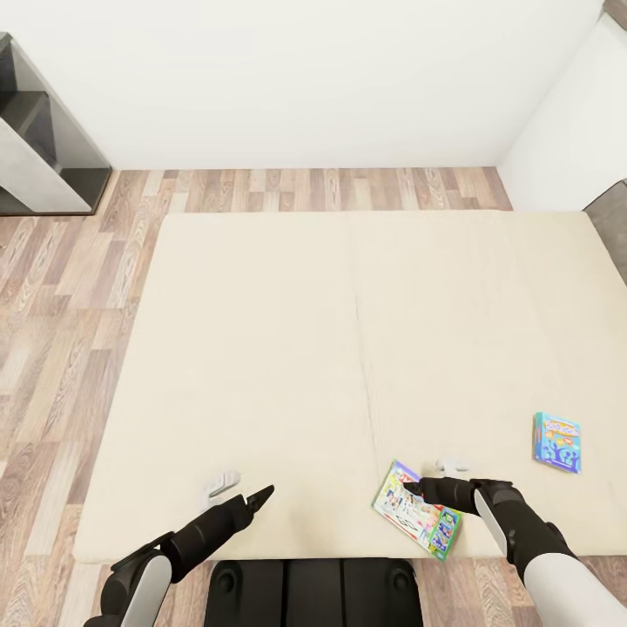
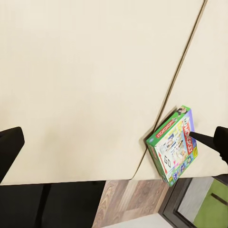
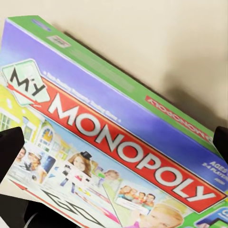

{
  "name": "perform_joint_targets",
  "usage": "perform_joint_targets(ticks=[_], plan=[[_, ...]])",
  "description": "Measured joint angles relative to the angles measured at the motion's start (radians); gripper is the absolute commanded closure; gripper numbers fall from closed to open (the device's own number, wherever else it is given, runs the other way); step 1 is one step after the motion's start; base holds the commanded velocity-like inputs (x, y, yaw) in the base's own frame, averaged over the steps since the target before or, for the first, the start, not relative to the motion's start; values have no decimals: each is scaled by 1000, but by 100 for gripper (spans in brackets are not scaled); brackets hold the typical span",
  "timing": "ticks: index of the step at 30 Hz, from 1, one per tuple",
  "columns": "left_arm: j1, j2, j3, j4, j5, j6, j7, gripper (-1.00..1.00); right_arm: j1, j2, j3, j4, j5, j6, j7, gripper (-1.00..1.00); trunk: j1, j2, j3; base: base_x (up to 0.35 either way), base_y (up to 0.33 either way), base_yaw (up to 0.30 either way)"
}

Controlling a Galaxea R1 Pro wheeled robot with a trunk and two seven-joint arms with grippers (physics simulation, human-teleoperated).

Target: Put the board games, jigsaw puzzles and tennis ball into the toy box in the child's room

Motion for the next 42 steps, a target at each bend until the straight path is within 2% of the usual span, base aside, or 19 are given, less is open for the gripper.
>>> perform_joint_targets(ticks=[15, 27, 42], plan=[[0, 0, 0, 0, 0, 1, 0, -100, 0, -1, 0, 0, 1, 4, 8, -100, 0, 0, 0, 0, 0, 0], [0, 0, 0, 0, 0, 1, 0, -100, 0, -6, -1, -1, 0, 11, 85, -100, 0, 0, 0, 0, 11, 0], [0, 0, 0, 0, 0, 1, 0, -100, 0, -8, -1, -1, 0, 11, 98, -100, 0, 0, 0, 0, 181, 0]])
